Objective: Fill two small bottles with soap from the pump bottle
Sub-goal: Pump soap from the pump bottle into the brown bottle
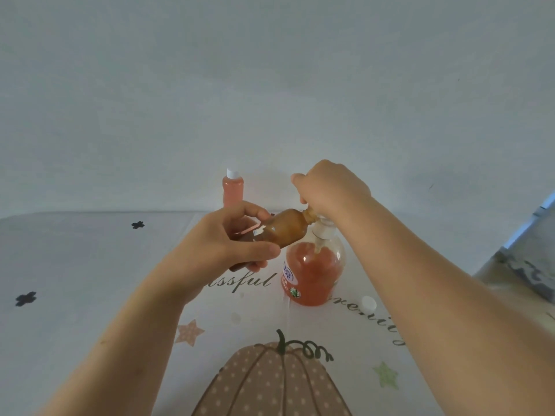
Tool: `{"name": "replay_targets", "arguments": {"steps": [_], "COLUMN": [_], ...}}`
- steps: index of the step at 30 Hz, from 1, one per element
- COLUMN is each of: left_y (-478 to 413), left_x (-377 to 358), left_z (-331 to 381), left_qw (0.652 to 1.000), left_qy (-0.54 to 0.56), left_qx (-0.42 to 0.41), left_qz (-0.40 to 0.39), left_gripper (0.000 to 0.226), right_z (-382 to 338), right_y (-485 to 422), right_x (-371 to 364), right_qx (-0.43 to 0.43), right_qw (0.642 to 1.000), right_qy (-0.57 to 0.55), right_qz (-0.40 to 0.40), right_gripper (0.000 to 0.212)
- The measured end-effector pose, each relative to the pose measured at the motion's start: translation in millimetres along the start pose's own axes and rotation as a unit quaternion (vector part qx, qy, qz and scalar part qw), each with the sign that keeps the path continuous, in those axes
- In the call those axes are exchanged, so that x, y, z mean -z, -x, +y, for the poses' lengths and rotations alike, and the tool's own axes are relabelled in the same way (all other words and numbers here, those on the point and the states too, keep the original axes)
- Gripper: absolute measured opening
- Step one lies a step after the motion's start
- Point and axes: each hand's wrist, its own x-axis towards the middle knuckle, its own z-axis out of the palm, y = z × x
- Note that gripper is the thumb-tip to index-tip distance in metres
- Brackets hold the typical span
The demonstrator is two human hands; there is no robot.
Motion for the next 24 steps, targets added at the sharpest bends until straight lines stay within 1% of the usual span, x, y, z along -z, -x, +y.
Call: {"name": "replay_targets", "arguments": {"steps": [5, 12, 16, 19, 24], "left_y": [0.9, 7.1, 10.4, 11.7, 10.0], "left_x": [-1.5, -6.4, -9.8, -10.7, -9.2], "left_z": [-3.6, -0.7, 3.0, 4.0, 2.1], "left_qw": [1.000, 0.999, 0.998, 0.997, 0.996], "left_qy": [0.003, -0.024, -0.005, -0.016, -0.044], "left_qx": [-0.007, -0.018, -0.029, -0.031, -0.034], "left_qz": [0.008, 0.044, 0.059, 0.065, 0.070], "left_gripper": [0.034, 0.036, 0.036, 0.036, 0.037], "right_z": [3.3, -1.7, -4.7, -4.5, -4.6], "right_y": [0.0, 3.0, 4.4, 4.9, 1.1], "right_x": [-4.8, 2.7, 11.6, 12.1, 9.3], "right_qx": [-0.007, -0.006, 0.014, 0.026, 0.008], "right_qw": [1.000, 1.000, 1.000, 0.999, 1.000], "right_qy": [-0.025, -0.025, 0.008, 0.024, -0.001], "right_qz": [-0.003, -0.002, 0.013, 0.017, 0.005], "right_gripper": [0.033, 0.032, 0.034, 0.034, 0.036]}}
